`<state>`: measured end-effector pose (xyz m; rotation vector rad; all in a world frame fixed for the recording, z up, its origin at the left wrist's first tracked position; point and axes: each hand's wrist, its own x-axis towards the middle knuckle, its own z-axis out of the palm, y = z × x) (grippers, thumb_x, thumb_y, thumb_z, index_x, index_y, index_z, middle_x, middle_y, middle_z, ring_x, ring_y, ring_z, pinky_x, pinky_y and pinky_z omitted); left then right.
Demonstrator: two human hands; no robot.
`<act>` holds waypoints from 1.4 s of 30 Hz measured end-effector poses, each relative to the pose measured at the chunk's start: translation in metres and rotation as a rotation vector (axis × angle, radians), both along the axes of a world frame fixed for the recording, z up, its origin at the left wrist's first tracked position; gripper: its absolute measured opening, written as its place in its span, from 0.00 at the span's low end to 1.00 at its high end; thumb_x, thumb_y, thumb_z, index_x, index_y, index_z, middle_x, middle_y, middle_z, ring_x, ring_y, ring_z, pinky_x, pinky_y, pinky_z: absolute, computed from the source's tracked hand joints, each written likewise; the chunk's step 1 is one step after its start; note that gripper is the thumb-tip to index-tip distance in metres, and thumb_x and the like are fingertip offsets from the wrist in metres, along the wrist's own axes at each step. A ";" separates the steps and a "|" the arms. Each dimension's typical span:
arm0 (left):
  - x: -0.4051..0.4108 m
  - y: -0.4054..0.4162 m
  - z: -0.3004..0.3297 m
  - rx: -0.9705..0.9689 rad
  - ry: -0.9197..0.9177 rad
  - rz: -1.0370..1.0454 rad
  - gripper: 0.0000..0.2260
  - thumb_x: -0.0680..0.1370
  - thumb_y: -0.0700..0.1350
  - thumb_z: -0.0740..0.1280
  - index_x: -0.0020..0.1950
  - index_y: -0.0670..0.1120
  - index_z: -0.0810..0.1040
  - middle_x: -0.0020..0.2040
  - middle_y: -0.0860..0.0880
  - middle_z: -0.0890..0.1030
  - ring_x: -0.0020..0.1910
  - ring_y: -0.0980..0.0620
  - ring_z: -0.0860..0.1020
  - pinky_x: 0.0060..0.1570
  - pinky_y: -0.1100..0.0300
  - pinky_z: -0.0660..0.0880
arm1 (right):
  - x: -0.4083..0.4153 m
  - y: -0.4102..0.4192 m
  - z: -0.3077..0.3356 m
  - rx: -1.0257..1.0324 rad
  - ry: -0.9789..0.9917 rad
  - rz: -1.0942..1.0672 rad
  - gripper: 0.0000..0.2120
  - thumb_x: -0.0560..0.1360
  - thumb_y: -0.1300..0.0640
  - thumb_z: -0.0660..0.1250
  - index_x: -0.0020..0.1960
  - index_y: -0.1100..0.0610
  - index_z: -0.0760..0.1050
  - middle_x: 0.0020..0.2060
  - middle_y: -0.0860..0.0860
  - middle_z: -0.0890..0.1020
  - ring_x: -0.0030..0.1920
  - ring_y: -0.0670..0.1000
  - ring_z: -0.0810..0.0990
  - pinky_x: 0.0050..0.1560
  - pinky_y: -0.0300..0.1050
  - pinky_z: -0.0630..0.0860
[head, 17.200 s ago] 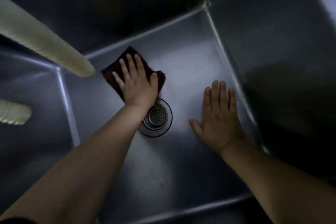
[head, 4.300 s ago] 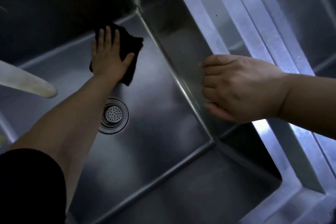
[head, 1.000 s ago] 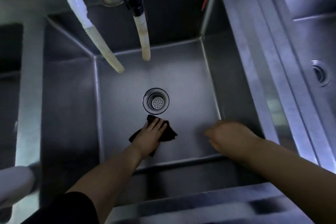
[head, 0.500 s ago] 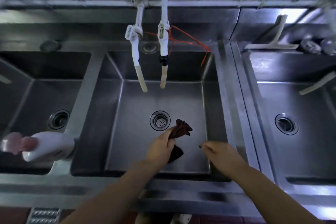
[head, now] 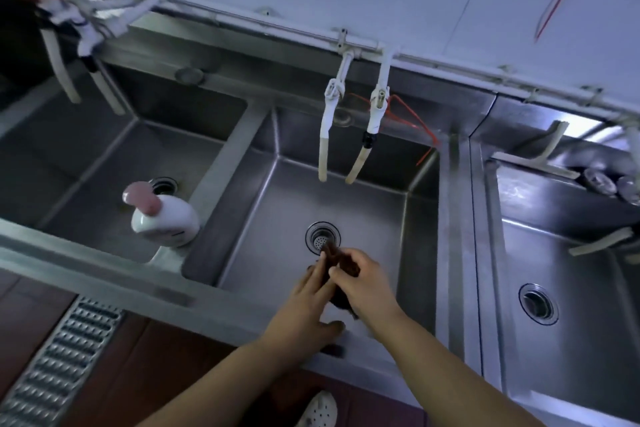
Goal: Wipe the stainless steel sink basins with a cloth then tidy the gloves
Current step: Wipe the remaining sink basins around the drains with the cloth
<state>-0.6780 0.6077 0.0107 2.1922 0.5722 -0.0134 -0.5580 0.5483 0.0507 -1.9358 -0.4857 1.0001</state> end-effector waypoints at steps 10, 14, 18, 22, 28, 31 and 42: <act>-0.117 0.080 0.051 -0.019 -0.352 0.412 0.25 0.74 0.41 0.69 0.67 0.61 0.68 0.62 0.64 0.72 0.62 0.61 0.70 0.60 0.65 0.70 | -0.097 0.070 0.056 0.146 -0.195 0.184 0.12 0.77 0.58 0.63 0.50 0.40 0.75 0.45 0.35 0.78 0.46 0.30 0.76 0.41 0.23 0.71; -0.192 0.130 0.065 -0.099 -0.320 0.503 0.22 0.75 0.43 0.68 0.67 0.58 0.70 0.57 0.62 0.76 0.56 0.63 0.76 0.54 0.62 0.75 | -0.171 0.109 0.075 0.204 -0.201 0.189 0.17 0.77 0.61 0.63 0.44 0.37 0.74 0.41 0.37 0.79 0.41 0.26 0.75 0.38 0.20 0.69; -0.274 0.178 0.073 -0.090 -0.315 0.542 0.24 0.75 0.45 0.68 0.64 0.67 0.66 0.55 0.67 0.75 0.52 0.71 0.74 0.51 0.64 0.74 | -0.247 0.155 0.081 0.246 -0.205 0.228 0.14 0.76 0.63 0.64 0.47 0.43 0.76 0.42 0.37 0.78 0.40 0.29 0.76 0.39 0.20 0.68; -0.342 0.221 0.079 -0.169 -0.324 0.634 0.25 0.75 0.41 0.69 0.69 0.54 0.67 0.58 0.59 0.76 0.52 0.59 0.78 0.51 0.57 0.76 | -0.318 0.199 0.085 0.291 -0.177 0.325 0.12 0.77 0.65 0.63 0.52 0.49 0.76 0.42 0.35 0.77 0.41 0.26 0.75 0.43 0.19 0.69; -0.409 0.271 0.098 -0.374 -0.428 0.781 0.14 0.73 0.32 0.69 0.54 0.46 0.77 0.47 0.47 0.82 0.47 0.51 0.80 0.46 0.63 0.76 | -0.390 0.251 0.084 0.315 -0.181 0.437 0.19 0.76 0.65 0.63 0.42 0.40 0.75 0.38 0.38 0.80 0.42 0.30 0.77 0.45 0.25 0.71; -0.426 0.292 0.101 -0.357 -0.433 0.851 0.13 0.70 0.30 0.71 0.53 0.40 0.77 0.45 0.44 0.82 0.45 0.49 0.80 0.45 0.59 0.76 | -0.405 0.275 0.079 0.306 -0.201 0.497 0.20 0.74 0.67 0.63 0.43 0.40 0.77 0.40 0.40 0.81 0.43 0.35 0.79 0.47 0.30 0.73; -0.409 0.409 0.099 -0.128 -0.355 0.818 0.14 0.66 0.29 0.68 0.40 0.47 0.77 0.35 0.51 0.80 0.32 0.63 0.77 0.33 0.67 0.74 | -0.381 0.399 0.056 0.244 -0.281 0.588 0.16 0.69 0.60 0.69 0.53 0.45 0.78 0.43 0.45 0.83 0.45 0.43 0.81 0.49 0.51 0.79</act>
